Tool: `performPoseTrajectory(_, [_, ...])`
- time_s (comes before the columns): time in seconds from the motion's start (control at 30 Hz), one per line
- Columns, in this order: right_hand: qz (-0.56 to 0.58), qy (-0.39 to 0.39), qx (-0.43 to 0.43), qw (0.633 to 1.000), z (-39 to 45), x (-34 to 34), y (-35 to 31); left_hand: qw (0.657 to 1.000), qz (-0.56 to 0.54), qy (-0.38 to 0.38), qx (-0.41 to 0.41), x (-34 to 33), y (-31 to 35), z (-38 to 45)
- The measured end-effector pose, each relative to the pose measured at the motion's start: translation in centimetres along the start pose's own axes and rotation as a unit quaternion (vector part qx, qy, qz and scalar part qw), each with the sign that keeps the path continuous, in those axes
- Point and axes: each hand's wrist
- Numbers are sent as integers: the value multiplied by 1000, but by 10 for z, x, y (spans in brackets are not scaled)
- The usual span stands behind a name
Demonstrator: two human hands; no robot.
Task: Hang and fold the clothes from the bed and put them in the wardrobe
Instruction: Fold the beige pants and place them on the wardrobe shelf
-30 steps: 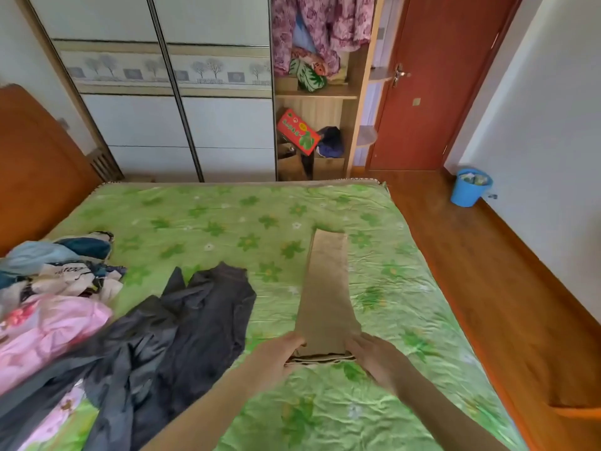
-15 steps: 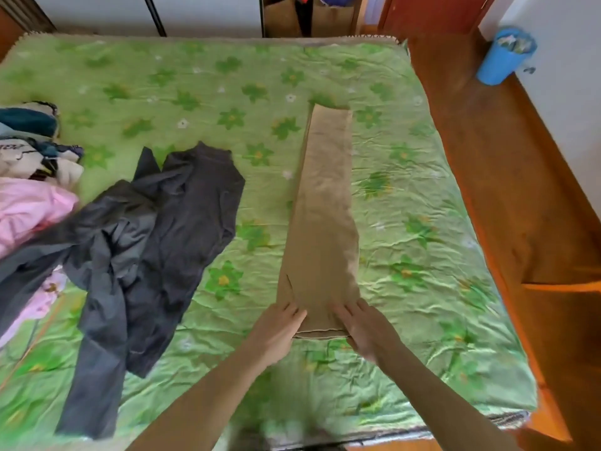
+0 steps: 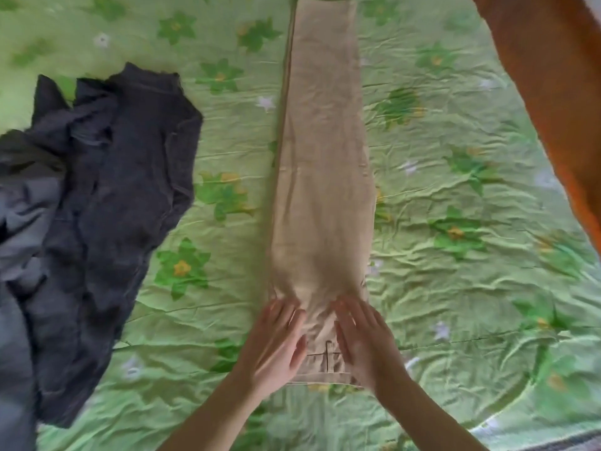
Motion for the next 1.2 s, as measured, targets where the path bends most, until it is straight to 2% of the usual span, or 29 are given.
performPoseTrajectory(0.07, [-9, 17, -19, 1000, 23, -10, 10, 999, -5, 21, 31, -13, 3, 24])
performPoseTrajectory(0.17, [-41, -11, -20, 999, 44, -19, 34, 998, -18, 19, 61, -35, -5, 43])
performPoseTrajectory(0.4, [-35, -73, 9, 997, 43, -44, 63, 998, -35, 36, 24, -58, -20, 42])
performPoseTrajectory(0.47, [-17, -85, 35, 996, 43, -36, 67, 997, -63, 46, -17, -56, -28, 37])
performPoseTrajectory(0.53, [-21, -88, 95, 991, 37, -23, 77, 993, -65, 39, -89, -54, -46, 27])
performPoseTrajectory(0.63, [-93, -57, 176, 978, 22, -3, 98, 981, 17, 4, -192, -45, -78, 12])
performPoseTrajectory(0.73, [-169, -49, 206, 963, 5, 0, 112, 969, 56, -17, -239, -39, -91, 12])
performPoseTrajectory(0.9, [-196, -51, 267, 942, -10, -4, 114, 946, 95, -31, -310, -27, -112, 17])
performPoseTrajectory(1.07, [-155, -43, 267, 950, -2, -17, 97, 947, 116, -10, -300, -34, -102, 20])
performPoseTrajectory(1.2, [-85, -89, 216, 969, -7, -10, 89, 966, 88, -32, -242, -39, -86, 13])
Point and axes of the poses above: each hand's wrist, its own z-axis towards the middle knuckle, its own x-axis out of the back of the hand, y = z × x, and after that the axes turned 8 degrees about z, right-handed
